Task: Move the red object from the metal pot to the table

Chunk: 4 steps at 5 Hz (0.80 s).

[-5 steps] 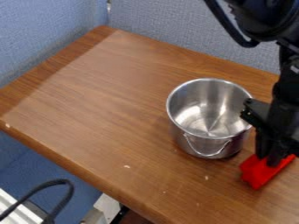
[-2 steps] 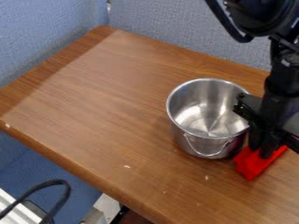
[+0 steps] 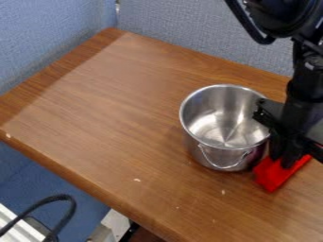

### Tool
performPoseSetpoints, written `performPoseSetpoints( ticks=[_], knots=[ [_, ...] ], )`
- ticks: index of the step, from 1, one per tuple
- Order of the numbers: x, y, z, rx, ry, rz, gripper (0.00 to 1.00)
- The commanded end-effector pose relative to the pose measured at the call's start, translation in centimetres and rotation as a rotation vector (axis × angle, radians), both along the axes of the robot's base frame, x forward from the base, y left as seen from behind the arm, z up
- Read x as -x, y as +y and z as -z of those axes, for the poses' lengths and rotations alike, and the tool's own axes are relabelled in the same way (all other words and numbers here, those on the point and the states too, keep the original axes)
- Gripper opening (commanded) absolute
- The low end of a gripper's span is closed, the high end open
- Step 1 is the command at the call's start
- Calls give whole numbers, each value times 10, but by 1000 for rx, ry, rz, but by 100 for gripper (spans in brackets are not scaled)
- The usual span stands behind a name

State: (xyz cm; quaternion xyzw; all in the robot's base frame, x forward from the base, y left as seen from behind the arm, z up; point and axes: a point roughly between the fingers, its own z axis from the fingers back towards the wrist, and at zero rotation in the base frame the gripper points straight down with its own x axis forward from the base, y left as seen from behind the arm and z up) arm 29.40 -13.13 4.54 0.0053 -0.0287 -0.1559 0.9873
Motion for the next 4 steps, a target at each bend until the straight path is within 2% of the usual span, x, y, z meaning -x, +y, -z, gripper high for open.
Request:
performPoseSetpoints(
  ticks=[1, 3, 4],
  knots=[
    [-7, 4, -3, 5, -20, -19, 0],
    [-8, 4, 2, -4, -17, -14, 0],
    [-9, 4, 2, -3, -18, -15, 100]
  ],
)
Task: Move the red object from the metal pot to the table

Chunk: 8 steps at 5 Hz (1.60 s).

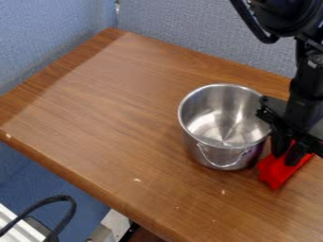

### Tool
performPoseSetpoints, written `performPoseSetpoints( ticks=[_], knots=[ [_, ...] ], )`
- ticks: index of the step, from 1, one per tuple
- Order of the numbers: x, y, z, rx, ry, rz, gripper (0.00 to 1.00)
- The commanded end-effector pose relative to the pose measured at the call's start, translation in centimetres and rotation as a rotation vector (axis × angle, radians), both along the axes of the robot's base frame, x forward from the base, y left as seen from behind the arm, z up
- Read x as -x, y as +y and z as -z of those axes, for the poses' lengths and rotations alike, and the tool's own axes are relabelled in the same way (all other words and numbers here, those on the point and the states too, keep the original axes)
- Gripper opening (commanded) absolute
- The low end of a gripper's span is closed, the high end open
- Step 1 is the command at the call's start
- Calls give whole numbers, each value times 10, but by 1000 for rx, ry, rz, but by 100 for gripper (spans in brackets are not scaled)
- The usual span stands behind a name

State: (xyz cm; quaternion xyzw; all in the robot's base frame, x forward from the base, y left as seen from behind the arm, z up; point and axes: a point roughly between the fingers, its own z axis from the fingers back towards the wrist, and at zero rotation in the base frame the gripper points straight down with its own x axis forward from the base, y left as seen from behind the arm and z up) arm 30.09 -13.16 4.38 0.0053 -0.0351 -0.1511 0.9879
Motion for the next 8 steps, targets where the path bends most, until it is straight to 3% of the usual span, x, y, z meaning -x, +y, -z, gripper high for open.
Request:
performPoseSetpoints(
  ticks=[1, 5, 7, 8],
  knots=[
    [-1, 5, 0, -8, 0, -11, 100],
    [3, 21, -13, 12, 30, -39, 100],
    [-2, 35, -43, 25, -8, -73, 100],
    [1, 49, -57, 27, -21, -131, 100]
  ],
)
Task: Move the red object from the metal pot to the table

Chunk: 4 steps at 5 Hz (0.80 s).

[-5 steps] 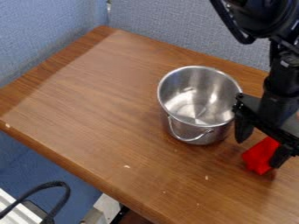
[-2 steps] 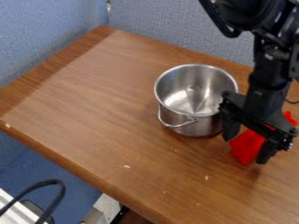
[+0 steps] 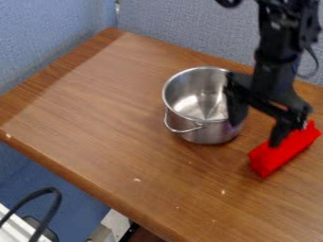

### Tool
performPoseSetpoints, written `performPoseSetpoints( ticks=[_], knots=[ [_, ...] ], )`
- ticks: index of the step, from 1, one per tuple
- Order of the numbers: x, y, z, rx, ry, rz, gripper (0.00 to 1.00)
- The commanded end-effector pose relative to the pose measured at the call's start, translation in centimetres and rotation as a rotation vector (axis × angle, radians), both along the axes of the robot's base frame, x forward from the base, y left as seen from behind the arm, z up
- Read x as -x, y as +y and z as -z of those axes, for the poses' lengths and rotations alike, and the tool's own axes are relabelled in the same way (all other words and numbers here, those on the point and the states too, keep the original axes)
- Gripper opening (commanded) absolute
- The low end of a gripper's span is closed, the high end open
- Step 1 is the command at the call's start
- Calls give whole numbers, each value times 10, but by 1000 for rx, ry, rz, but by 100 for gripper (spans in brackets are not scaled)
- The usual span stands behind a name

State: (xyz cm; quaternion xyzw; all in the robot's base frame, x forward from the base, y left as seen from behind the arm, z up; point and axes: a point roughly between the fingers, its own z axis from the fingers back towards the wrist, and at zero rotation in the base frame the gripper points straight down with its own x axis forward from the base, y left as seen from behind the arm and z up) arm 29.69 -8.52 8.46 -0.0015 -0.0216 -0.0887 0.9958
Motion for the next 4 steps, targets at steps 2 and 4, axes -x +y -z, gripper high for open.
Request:
performPoseSetpoints(
  ticks=[2, 4],
  knots=[
    [-3, 49, -37, -8, -81, -103, 100],
    [-2, 87, -39, -16, -94, -159, 100]
  ],
)
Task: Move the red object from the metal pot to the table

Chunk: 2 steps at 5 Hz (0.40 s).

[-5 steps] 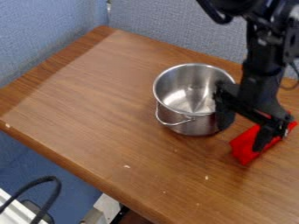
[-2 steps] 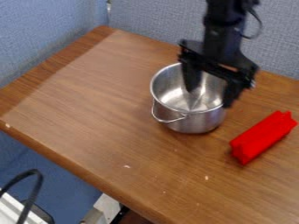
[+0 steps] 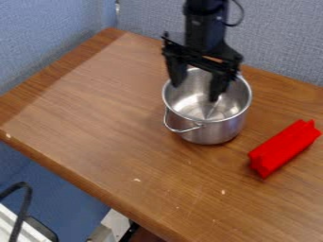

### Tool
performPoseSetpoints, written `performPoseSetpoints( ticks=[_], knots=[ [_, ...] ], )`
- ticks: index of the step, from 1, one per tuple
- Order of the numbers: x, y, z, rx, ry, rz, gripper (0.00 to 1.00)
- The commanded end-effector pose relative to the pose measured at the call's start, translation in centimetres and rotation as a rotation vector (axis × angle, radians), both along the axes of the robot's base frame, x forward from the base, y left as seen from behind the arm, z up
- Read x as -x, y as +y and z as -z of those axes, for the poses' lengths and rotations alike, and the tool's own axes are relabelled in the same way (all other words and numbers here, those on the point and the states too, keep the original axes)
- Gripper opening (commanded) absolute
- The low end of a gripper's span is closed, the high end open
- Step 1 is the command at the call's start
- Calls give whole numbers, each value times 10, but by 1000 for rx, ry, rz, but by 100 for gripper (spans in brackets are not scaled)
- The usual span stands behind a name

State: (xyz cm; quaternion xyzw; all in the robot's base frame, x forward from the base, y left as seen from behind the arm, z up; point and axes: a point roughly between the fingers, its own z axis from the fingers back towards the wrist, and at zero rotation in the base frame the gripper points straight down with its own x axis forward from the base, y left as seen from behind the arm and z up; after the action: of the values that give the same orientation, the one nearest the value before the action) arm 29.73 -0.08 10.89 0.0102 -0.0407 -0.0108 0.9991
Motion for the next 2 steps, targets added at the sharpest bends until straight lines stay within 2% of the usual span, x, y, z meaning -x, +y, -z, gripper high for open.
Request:
performPoseSetpoints(
  ticks=[1, 2],
  knots=[
    [-6, 11, -10, -5, -55, -17, 100],
    [-11, 25, 0, -35, -45, -42, 100]
  ],
)
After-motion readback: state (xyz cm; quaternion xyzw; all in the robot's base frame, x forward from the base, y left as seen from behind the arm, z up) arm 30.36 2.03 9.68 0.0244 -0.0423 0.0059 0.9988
